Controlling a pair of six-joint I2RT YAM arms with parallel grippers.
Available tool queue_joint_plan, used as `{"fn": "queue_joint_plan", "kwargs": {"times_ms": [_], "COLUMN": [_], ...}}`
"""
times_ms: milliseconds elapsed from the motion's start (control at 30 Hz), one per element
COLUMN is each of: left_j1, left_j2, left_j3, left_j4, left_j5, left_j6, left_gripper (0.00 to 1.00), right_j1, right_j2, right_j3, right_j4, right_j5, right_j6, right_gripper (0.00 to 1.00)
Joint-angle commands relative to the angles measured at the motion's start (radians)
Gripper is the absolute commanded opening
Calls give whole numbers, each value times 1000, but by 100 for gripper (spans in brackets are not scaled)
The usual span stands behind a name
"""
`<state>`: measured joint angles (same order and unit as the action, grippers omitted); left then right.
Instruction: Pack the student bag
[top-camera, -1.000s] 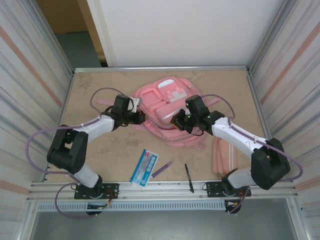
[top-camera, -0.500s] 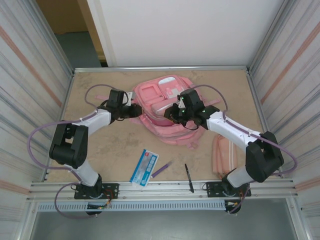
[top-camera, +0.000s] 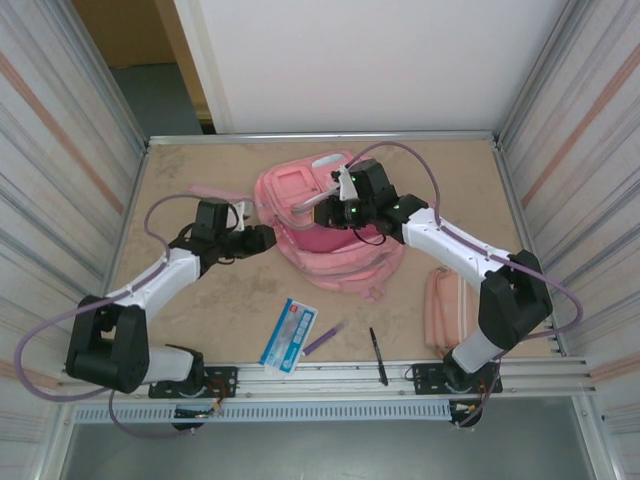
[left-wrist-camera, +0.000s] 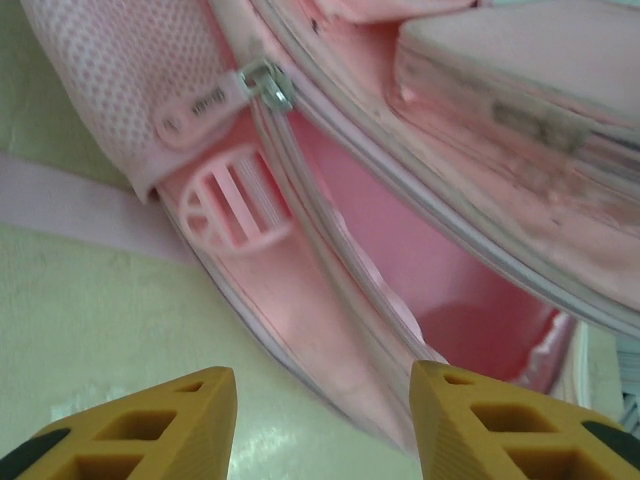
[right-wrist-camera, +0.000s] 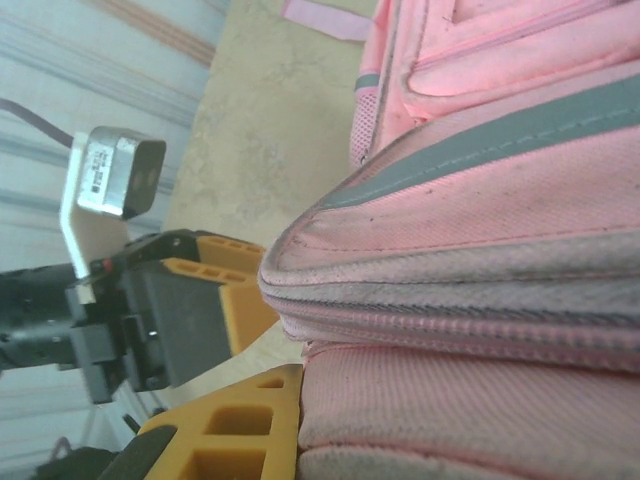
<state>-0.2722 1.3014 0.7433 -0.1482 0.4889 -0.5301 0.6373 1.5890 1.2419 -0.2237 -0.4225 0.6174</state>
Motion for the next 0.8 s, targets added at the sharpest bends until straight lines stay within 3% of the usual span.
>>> {"fn": "queue_joint_plan", "kwargs": {"times_ms": [0,200,433,500,567,767], "left_j1": [-1,-1,-1,-1,-1,-1], "left_j2": [-74,-127,-126,-114,-98,-3], "left_j3": [-10,-12,-28,-29,-40,-55], "left_j4": [-84,-121,-79,-67,-29,100], "left_j5": [25,9,29,38,36,68], "left_j6": [-11,2,-30,-37,-50,-110], "left_gripper": [49,49,49,49,49,49], "right_j1": [19,29,45,45,45,70], "right_j2": [37,87,84,83,82,31], "right_j3": [48,128,191,188,165,0], "right_j4": [52,16,13,8,8,26], "right_j5": [-64,-132,-103,-93,-78,-71], "right_j6": [-168,-314,-412,-410,-395,-326], "right_gripper": [8,1,0,5,19,32]}}
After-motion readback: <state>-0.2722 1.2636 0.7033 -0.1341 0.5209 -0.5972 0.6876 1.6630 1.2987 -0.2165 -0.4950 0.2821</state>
